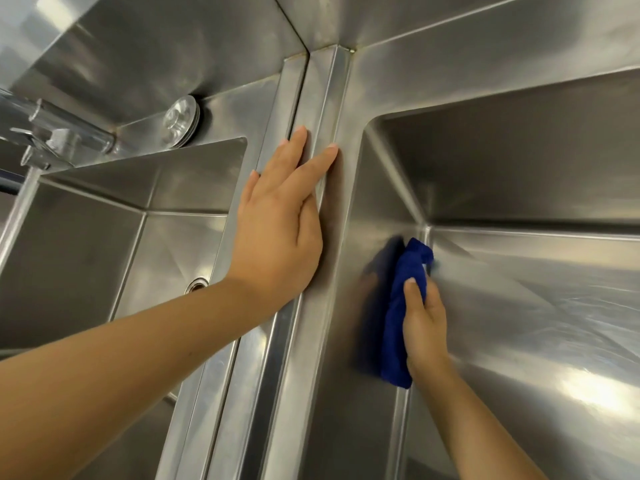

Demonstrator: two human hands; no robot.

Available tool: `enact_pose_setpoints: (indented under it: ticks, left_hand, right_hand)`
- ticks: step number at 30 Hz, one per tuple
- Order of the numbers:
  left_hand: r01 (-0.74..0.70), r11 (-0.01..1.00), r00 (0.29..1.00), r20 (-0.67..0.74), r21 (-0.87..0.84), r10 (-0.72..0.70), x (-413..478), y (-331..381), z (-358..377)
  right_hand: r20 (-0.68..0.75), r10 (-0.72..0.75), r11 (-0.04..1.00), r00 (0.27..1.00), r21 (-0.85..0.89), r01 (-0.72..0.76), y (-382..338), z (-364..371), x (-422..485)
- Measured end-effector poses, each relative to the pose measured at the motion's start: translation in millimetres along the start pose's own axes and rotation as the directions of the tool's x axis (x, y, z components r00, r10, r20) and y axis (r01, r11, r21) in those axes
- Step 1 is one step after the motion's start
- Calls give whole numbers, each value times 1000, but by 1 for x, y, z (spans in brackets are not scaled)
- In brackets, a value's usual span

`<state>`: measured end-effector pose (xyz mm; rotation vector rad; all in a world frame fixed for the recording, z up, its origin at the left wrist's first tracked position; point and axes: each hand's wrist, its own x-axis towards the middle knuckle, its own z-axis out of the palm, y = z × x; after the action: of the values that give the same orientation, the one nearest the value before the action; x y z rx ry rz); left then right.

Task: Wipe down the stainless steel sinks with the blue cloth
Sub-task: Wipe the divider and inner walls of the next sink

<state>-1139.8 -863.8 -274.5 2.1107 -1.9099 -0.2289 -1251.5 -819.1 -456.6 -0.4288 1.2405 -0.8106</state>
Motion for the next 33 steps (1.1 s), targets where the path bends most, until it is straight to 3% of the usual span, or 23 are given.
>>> enact_pose_setpoints:
  ticks: [3, 6, 18, 23, 27, 29, 33]
  left_hand:
    - [-16, 1000, 1000, -9, 1, 16, 2, 0, 1]
    - [-9, 1000, 1000, -9, -2, 9, 2, -2, 2]
    - [-17, 1000, 1000, -4, -2, 17, 4, -2, 3]
    - [10, 1000, 1000, 14, 5, -10, -6, 1, -1]
    - [53, 998, 995, 78, 31, -55, -61, -2, -14]
    - [45, 999, 995, 90, 24, -47, -88, -6, -16]
    - [78, 997, 997, 20, 1, -78, -101, -5, -11]
  right_hand:
    - [69, -94, 996, 993, 5, 94, -2, 2, -17]
    - [19, -124, 992, 992, -27, 125, 5, -2, -13]
    - [-68, 33, 998, 997, -56, -37, 20, -7, 4]
    - [150, -147, 989, 978, 11, 147, -23, -1, -81]
    - [294, -375, 921, 879, 12, 389, -44, 11, -141]
    - [296, -437, 893, 849, 27, 449, -41, 17, -149]
    - [207, -389, 918, 898, -2, 398, -16, 14, -124]
